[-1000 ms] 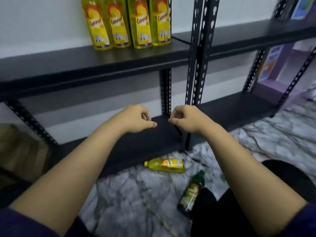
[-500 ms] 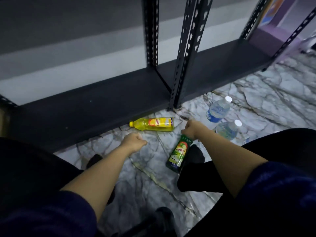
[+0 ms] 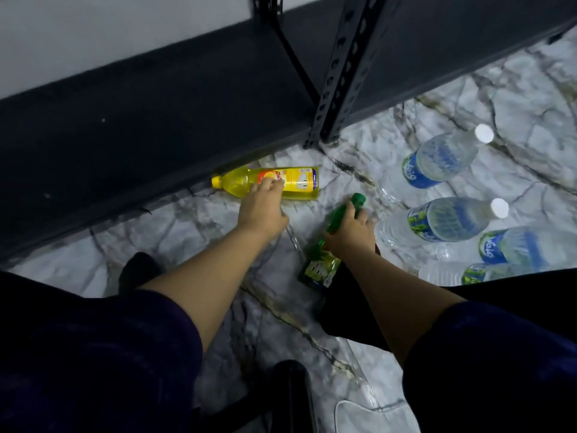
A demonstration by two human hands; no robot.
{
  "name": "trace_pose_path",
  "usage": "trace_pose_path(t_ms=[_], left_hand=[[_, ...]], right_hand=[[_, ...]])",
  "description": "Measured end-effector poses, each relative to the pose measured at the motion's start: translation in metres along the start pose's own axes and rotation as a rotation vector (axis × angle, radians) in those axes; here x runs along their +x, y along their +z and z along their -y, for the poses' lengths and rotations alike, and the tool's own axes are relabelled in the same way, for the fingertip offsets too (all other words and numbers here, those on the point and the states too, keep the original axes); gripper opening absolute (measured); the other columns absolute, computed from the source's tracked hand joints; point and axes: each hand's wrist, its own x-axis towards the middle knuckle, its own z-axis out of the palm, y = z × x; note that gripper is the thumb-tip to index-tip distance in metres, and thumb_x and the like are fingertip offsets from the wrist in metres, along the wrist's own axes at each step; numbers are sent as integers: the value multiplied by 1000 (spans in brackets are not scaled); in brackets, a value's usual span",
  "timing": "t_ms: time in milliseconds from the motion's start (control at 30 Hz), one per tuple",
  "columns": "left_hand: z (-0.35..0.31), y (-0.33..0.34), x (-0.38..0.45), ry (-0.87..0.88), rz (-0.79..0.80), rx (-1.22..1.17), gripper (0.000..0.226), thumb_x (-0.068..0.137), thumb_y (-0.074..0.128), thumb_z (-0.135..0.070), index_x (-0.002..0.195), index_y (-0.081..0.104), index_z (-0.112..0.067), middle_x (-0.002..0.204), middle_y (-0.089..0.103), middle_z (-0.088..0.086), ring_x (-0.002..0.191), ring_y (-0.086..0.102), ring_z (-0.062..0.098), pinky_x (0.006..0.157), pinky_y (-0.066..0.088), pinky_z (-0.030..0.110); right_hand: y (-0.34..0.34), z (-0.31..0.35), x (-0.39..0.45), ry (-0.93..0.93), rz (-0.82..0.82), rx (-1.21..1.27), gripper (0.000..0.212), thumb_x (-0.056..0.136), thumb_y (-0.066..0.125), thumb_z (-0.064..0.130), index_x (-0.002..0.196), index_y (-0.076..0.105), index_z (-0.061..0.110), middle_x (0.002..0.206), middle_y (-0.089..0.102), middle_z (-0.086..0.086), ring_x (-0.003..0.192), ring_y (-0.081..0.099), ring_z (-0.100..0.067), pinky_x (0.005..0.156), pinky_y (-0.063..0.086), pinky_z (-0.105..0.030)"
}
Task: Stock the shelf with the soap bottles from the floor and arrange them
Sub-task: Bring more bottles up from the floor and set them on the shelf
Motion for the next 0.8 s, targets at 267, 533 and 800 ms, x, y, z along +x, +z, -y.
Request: trace_pose_path(t_ms=[267, 533, 800], left_hand=[[-11, 27, 62, 47, 164, 157, 112, 78, 80, -19, 164, 8, -19, 169, 14, 2, 153, 17, 33, 121, 26, 50], [1, 32, 74, 72, 126, 332, 83, 72, 85, -19, 143, 43, -19, 143, 38, 10, 133, 37, 34, 102, 37, 48], [27, 32, 33, 328, 336, 398, 56, 90, 69, -31, 142, 49, -29, 149, 47, 2, 139, 42, 27, 122, 18, 53]], right_hand=[[15, -4, 19, 2, -31, -10, 106, 89, 73, 52, 167, 9, 20, 164, 14, -16, 142, 32, -42, 106, 47, -49], [12, -12, 15, -48, -68, 29, 104, 86, 75, 55, 166, 19, 20, 164, 20, -15, 142, 34, -43, 109, 44, -49], [14, 2, 2, -174, -3, -18, 107, 79, 82, 57, 164, 25, 25, 161, 25, -12, 138, 40, -40, 108, 45, -47]])
